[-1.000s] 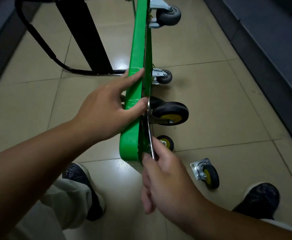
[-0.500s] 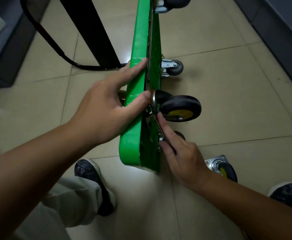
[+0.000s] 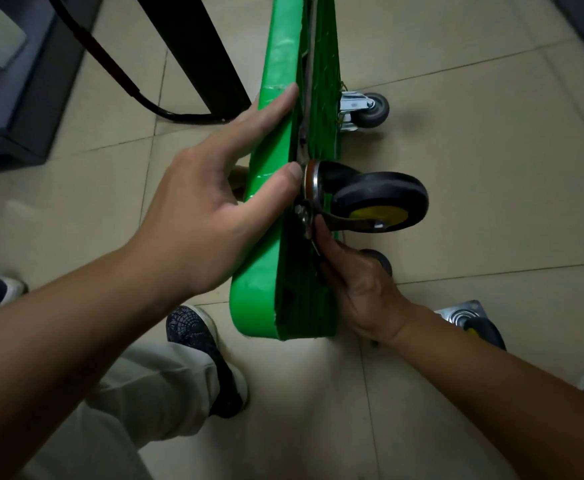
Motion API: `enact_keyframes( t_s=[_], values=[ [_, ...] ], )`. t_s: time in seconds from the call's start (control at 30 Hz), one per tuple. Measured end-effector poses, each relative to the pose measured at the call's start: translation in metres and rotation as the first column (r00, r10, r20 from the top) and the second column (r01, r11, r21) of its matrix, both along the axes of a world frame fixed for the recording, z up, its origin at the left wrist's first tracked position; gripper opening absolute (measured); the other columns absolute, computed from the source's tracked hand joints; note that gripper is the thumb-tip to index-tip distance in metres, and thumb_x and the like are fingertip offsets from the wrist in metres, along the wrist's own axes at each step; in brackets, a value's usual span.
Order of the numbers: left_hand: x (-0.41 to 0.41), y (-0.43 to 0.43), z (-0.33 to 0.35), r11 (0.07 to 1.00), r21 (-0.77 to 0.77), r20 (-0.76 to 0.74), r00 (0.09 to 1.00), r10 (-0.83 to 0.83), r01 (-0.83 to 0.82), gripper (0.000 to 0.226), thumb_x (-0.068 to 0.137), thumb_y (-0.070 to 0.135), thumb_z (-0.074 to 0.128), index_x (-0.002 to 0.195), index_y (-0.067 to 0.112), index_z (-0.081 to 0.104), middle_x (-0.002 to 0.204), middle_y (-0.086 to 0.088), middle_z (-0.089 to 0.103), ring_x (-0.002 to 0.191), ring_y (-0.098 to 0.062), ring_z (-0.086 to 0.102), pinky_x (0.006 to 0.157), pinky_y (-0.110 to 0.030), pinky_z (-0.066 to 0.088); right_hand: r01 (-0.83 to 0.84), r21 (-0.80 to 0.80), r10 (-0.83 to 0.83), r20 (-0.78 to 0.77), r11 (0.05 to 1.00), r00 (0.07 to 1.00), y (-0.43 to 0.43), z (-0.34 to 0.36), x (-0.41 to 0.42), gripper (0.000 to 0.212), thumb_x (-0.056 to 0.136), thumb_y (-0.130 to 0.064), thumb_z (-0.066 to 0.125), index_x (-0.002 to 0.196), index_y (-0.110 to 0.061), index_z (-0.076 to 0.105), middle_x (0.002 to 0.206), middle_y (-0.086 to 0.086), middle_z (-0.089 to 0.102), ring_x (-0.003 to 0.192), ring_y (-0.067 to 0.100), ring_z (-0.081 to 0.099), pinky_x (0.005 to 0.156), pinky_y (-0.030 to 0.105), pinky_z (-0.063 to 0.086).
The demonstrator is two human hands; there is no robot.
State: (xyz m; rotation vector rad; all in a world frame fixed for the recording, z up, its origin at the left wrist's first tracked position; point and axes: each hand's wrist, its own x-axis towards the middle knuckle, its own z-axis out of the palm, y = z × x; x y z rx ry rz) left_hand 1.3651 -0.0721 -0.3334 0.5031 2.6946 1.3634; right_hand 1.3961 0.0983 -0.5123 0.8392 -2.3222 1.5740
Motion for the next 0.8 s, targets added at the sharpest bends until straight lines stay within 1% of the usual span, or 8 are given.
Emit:
enact_keyframes(
  t_s=[0.07,0.2,0.3,0.37,0.47,0.6,0.7,0.8],
  values=[
    [0.000,0.000,-0.002,1.000,-0.012,-0.001,1.000,0.003,-0.003,0.063,0.095,0.040,0.055,0.155,0.031,0.039,0.157,0.007,0.045,0.134,-0.013,0.054,0.103,-0.044,0.053,-0.019,-0.037,0.020,0.037,0.999,0.999,-0.003,0.002,0.002,0.062,0.108,-0.026,0.031,0.158,-0.044,0.002,0.121,0.028,0.065,0.094,0.039,0.069,0.088,0.035,0.057],
    [0.000,-0.003,-0.004,1.000,-0.012,0.011,1.000,0.007,-0.007,0.062,0.095,0.044,0.053,0.155,0.036,0.038,0.158,0.009,0.043,0.137,-0.019,0.052,0.107,-0.049,0.049,-0.020,-0.009,0.021,0.113,1.000,0.993,-0.006,0.007,0.010,0.056,0.108,-0.038,0.025,0.156,-0.051,-0.001,0.120,0.033,0.064,0.096,0.047,0.068,0.082,0.051,0.059],
    [-0.002,-0.005,-0.004,1.000,-0.017,0.013,1.000,0.006,-0.006,0.061,0.095,0.046,0.052,0.154,0.040,0.038,0.158,0.011,0.043,0.139,-0.020,0.051,0.109,-0.050,0.047,0.021,0.049,-0.028,0.151,0.999,0.988,-0.008,0.015,0.024,0.055,0.108,-0.041,0.021,0.157,-0.048,-0.003,0.124,0.029,0.064,0.098,0.047,0.067,0.083,0.052,0.058],
    [-0.003,-0.006,-0.005,1.000,-0.021,0.003,1.000,0.001,-0.001,0.061,0.095,0.047,0.052,0.154,0.043,0.038,0.159,0.014,0.041,0.140,-0.016,0.049,0.110,-0.050,0.045,0.033,0.078,-0.048,0.191,0.996,0.980,-0.010,0.024,0.036,0.056,0.108,-0.042,0.021,0.156,-0.051,-0.006,0.123,0.027,0.065,0.097,0.045,0.067,0.081,0.051,0.059],
    [-0.003,-0.005,-0.005,0.998,-0.055,-0.024,1.000,0.016,-0.017,0.060,0.093,0.052,0.050,0.152,0.049,0.037,0.160,0.016,0.036,0.144,-0.009,0.042,0.114,-0.047,0.042,0.071,0.128,-0.104,0.272,0.989,0.957,-0.012,0.038,0.054,0.061,0.104,-0.042,0.023,0.151,-0.058,-0.011,0.118,0.025,0.068,0.091,0.041,0.069,0.080,0.047,0.059],
    [-0.003,-0.003,-0.004,0.995,-0.090,-0.074,0.997,0.032,-0.039,0.060,0.091,0.057,0.047,0.150,0.054,0.036,0.161,0.014,0.035,0.148,-0.004,0.033,0.117,-0.044,0.039,0.135,0.204,-0.200,0.347,0.970,0.916,-0.010,0.053,0.063,0.060,0.098,-0.049,0.019,0.146,-0.067,-0.012,0.097,0.023,0.072,0.079,0.037,0.069,0.077,0.047,0.059],
    [-0.002,-0.002,-0.001,0.992,-0.112,-0.063,0.997,0.042,-0.049,0.062,0.086,0.064,0.044,0.147,0.062,0.033,0.163,0.016,0.030,0.144,-0.009,0.042,0.112,-0.045,0.044,0.165,0.231,-0.238,0.338,0.959,0.910,-0.007,0.067,0.066,0.063,0.103,-0.039,0.026,0.145,-0.069,-0.011,0.089,0.019,0.072,0.070,0.028,0.067,0.072,0.043,0.059],
    [0.000,-0.004,0.002,0.996,-0.077,-0.015,0.999,0.034,-0.035,0.062,0.083,0.066,0.045,0.144,0.066,0.033,0.161,0.026,0.028,0.121,-0.014,0.063,0.101,-0.048,0.053,0.188,0.229,-0.265,0.378,0.955,0.887,-0.013,0.085,0.077,0.062,0.108,-0.034,0.028,0.145,-0.070,-0.007,0.107,0.017,0.073,0.084,0.029,0.070,0.080,0.045,0.058]
  ],
)
